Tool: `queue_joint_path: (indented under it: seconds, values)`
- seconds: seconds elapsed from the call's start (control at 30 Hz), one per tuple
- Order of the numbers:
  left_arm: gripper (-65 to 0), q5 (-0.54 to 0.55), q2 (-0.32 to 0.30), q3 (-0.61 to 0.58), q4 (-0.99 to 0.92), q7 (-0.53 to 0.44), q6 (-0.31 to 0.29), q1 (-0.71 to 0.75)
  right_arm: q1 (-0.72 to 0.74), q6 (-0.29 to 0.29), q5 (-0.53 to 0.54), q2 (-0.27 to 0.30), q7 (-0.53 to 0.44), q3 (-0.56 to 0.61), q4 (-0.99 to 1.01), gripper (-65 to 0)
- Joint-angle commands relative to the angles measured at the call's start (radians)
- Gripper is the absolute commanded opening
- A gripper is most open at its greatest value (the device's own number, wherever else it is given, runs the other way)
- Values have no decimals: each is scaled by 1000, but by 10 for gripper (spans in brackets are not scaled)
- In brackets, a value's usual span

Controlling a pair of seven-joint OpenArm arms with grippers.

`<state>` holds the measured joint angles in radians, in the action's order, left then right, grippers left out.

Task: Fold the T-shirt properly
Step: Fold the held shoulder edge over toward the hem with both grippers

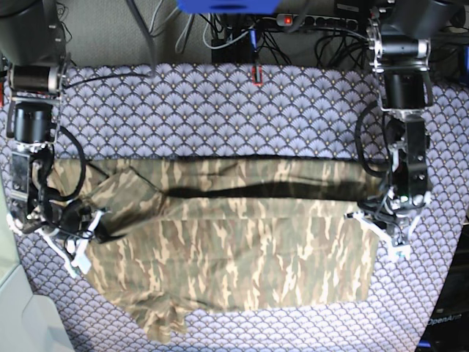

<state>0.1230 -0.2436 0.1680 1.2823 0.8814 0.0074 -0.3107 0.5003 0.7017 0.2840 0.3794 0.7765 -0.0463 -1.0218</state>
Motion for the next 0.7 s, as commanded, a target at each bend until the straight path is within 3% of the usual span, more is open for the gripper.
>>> queue_joint_path:
  seconds: [0.0,0.17,0.33,0.4,0.67]
  values:
    - [-632,-6,-12,0,15,-21,4,-26,22,-4,11,14,-21,-5,-16,-648]
    - [-599,-6,-13,0,21,-21,-2,-18,8,-4,11,14,-19,-7,-16,-552]
    - [-381,-4,-13,5,30,-21,-4,-17,8,-4,13,16,-18,-7,-16,-420]
    - [-322,-4,-15,6,52,-21,-4,-15,8,-4,13,25,-18,-14,-18,-381]
    - [-318,0,-33,9,193,-17,3,68,7,-4,13,82,-16,-105,-18,-365]
